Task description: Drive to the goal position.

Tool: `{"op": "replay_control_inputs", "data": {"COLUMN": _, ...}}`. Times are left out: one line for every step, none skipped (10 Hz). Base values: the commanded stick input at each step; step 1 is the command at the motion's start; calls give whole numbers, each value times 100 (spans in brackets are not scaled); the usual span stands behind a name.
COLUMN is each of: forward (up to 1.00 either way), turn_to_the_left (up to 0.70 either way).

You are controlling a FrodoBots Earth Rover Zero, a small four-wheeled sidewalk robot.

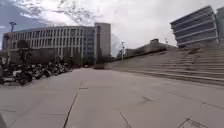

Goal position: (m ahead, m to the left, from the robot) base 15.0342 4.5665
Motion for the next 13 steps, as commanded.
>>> {"op": "replay_control_inputs", "data": {"forward": 70, "turn_to_the_left": 0}}
{"op": "replay_control_inputs", "data": {"forward": 70, "turn_to_the_left": 0}}
{"op": "replay_control_inputs", "data": {"forward": 70, "turn_to_the_left": 0}}
{"op": "replay_control_inputs", "data": {"forward": 70, "turn_to_the_left": 0}}
{"op": "replay_control_inputs", "data": {"forward": 70, "turn_to_the_left": 0}}
{"op": "replay_control_inputs", "data": {"forward": 70, "turn_to_the_left": 0}}
{"op": "replay_control_inputs", "data": {"forward": 70, "turn_to_the_left": 0}}
{"op": "replay_control_inputs", "data": {"forward": 70, "turn_to_the_left": 7}}
{"op": "replay_control_inputs", "data": {"forward": 70, "turn_to_the_left": 31}}
{"op": "replay_control_inputs", "data": {"forward": 70, "turn_to_the_left": 30}}
{"op": "replay_control_inputs", "data": {"forward": 70, "turn_to_the_left": 8}}
{"op": "replay_control_inputs", "data": {"forward": 70, "turn_to_the_left": 0}}
{"op": "replay_control_inputs", "data": {"forward": 70, "turn_to_the_left": 0}}
